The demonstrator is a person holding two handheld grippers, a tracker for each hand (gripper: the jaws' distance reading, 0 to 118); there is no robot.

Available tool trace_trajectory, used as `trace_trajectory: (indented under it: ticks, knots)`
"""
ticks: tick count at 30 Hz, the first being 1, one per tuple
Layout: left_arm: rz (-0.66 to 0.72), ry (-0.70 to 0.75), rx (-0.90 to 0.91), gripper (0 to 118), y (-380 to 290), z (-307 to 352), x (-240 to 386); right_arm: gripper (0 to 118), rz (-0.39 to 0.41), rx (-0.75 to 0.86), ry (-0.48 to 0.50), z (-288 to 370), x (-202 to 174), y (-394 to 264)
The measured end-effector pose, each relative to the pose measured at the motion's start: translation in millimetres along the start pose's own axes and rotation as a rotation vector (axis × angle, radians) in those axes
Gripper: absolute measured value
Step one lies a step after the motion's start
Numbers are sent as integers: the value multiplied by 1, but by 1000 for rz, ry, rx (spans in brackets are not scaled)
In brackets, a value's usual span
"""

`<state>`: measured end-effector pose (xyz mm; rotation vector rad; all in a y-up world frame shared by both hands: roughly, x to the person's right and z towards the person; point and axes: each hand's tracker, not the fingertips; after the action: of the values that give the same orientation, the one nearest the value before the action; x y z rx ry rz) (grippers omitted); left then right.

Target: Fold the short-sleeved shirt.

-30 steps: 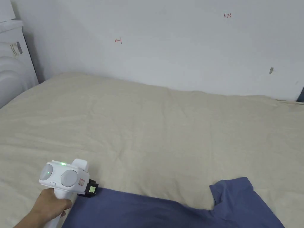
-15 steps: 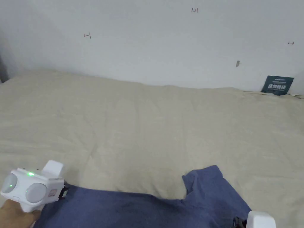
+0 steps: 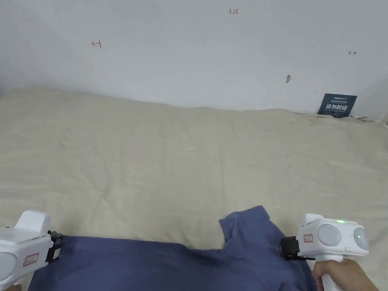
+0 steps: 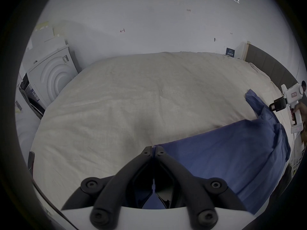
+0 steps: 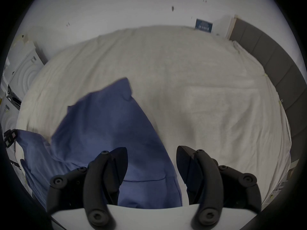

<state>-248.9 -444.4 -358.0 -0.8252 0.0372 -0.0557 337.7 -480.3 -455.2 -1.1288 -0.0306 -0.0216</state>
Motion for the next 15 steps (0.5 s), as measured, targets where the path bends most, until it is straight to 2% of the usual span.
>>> trace_trajectory:
  ticks: [3,5,8,9,12,15]
  knots:
    - [10,0,-2,0,-1,2,-1,65,-5,-83,12,-19,2,0]
    - [16,0,-6,0,-2,4,1,61,-10,-63,14,-19,-1,-3]
    - [13,2,-8,0,-3,6,2,26,16,-49,33,-16,-6,0]
    - [13,2,-10,0,-3,6,2,5,36,-40,29,-13,-10,-1]
    - [19,-3,-15,0,-4,6,1,4,56,-34,19,-11,-8,1]
    - [42,-12,-10,0,-6,12,-2,3,5,28,60,1,0,-6]
